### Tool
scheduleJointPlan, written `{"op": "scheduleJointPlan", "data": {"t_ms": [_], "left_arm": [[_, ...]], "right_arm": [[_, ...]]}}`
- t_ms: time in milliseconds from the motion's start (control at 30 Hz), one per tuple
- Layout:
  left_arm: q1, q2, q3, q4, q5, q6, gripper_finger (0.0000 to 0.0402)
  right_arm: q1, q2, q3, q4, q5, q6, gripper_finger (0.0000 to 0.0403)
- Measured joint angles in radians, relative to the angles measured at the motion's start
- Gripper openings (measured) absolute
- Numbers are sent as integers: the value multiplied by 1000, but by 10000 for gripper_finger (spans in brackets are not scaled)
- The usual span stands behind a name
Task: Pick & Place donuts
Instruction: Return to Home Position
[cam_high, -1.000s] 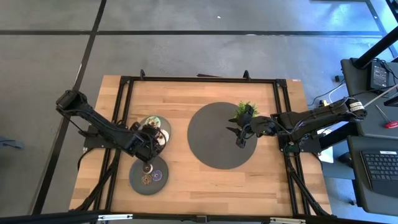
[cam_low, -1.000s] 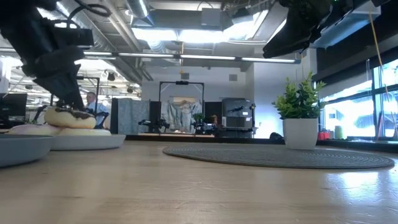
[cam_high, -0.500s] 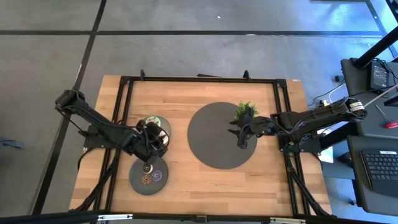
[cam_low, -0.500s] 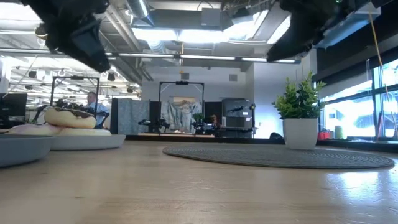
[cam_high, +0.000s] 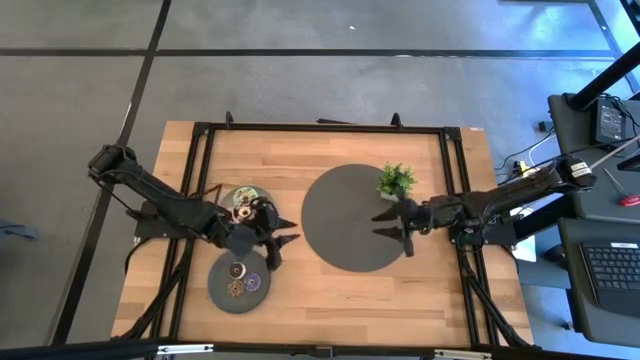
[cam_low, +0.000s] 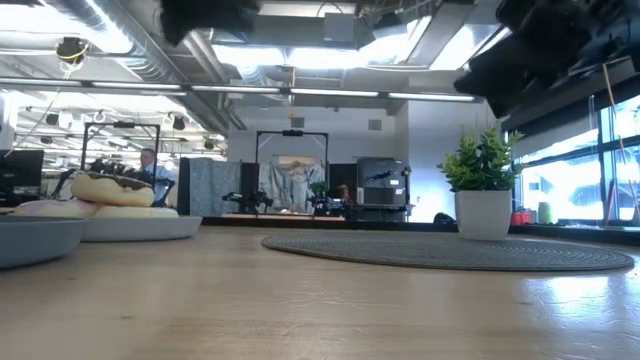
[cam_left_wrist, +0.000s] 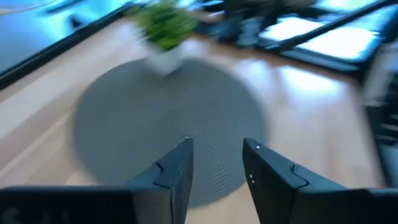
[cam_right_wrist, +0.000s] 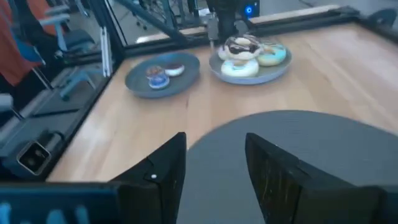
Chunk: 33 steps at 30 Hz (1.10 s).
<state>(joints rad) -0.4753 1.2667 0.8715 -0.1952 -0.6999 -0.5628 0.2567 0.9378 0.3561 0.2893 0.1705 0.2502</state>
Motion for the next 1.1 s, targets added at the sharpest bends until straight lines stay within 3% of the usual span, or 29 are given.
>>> {"op": "scheduleJointPlan", "data": {"t_ms": [133,300,433,733,1100], "left_arm": [[53,1,-21,205,182,172,136],[112,-72,-71,172,202,226,135],[136,-221,-160,145,179,251,132],[179,-623,-395,168,169,281,136],[223,-966,-541,161,259,334,136]], "right_arm": [[2,-85,-4,-38,1,-45,166],[3,-147,-4,-102,-3,-110,166],[3,-203,-10,-174,-4,-106,166],[3,-376,-191,3,-8,-76,166],[3,-650,-279,-40,-7,-95,166]]}}
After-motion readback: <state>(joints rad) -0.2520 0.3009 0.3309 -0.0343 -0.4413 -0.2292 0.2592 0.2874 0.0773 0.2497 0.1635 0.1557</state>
